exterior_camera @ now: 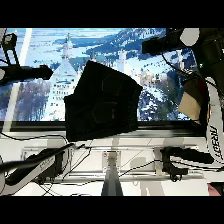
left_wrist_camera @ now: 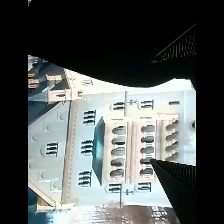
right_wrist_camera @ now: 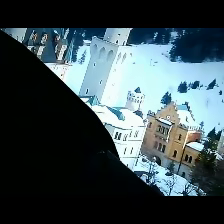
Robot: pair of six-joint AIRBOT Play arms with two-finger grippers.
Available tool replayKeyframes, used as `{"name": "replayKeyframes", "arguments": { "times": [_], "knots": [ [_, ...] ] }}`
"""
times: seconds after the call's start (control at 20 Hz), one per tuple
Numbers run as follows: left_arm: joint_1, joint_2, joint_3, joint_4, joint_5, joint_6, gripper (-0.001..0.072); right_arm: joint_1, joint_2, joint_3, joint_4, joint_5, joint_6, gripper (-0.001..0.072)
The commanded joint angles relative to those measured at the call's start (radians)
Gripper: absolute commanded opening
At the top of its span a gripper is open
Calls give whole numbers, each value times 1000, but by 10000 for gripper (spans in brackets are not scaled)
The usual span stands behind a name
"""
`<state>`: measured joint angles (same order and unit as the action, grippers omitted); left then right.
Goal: Fold the clothes and pants, and hang the long-sleeved shirts on hangers.
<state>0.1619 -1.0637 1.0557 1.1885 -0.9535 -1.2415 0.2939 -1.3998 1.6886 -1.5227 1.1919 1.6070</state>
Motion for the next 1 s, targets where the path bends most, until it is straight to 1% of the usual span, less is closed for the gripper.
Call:
{"name": "replayKeyframes", "arguments": {
  "times": [0.0, 0.75, 0.8, 0.85, 0.9, 0.95],
  "knots": [
    [1, 0, 0, 0, 0, 1, 686, 0, 0, 1, 0, 0, 0, 31],
    [1, 0, 0, 0, 0, 0, 686, 0, 0, 1, 4, -1, -3, 30],
    [1, 0, 0, -8, 0, 0, 686, -1, -1, 0, -21, -7, -41, 30],
    [1, 0, 0, -26, 0, 0, 687, -3, -1, 0, -69, 2, -130, 30],
    [1, 2, 0, -51, -3, 0, 686, -13, -1, 0, -109, 34, -200, 31],
    [1, 2, 0, -73, -9, 0, 686, -35, -1, 0, -143, 105, -231, 30]
  ]
}}
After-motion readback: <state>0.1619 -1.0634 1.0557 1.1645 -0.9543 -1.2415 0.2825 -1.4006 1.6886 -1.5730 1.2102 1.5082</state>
